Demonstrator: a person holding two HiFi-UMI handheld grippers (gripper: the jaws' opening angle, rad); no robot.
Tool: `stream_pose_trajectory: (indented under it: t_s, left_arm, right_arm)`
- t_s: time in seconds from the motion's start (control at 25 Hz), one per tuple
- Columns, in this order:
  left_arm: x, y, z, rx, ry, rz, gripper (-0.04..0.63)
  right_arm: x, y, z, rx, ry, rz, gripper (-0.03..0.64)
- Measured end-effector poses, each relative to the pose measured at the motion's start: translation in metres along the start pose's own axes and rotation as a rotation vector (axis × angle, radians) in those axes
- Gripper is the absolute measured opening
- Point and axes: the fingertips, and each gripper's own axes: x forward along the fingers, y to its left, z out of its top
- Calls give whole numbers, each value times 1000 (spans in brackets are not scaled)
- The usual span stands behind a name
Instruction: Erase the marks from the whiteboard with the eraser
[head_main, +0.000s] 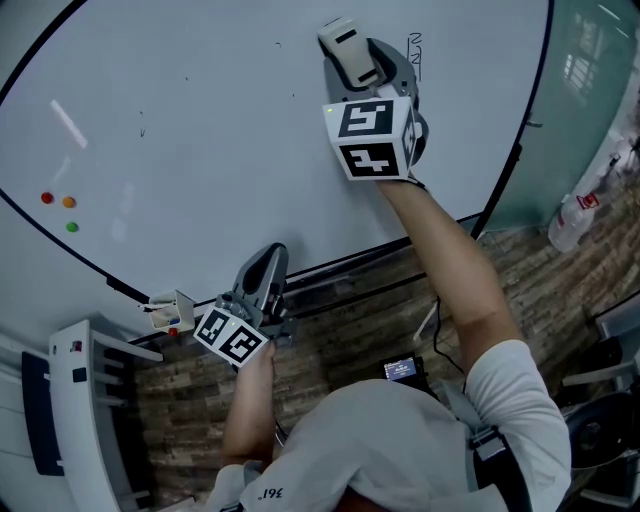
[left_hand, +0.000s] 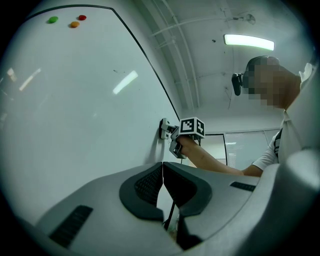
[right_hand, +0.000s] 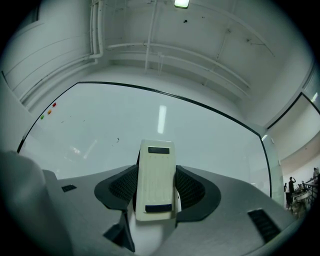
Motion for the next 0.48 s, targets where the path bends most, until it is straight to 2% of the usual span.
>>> stream_pose_trajectory:
  t_s: [0.12, 0.28, 0.48]
  left_arm:
    - [9, -6, -5, 4, 2, -1, 6]
    - [4, 4, -2, -1, 3, 1, 8]
    - [8, 4, -5, -4, 8, -1, 6]
  right_arm:
    - [-2, -17, -6, 3, -2, -7, 252]
    - [1, -18, -11, -9, 3, -16, 252]
    - [3, -39, -24, 27, 5, -32, 252]
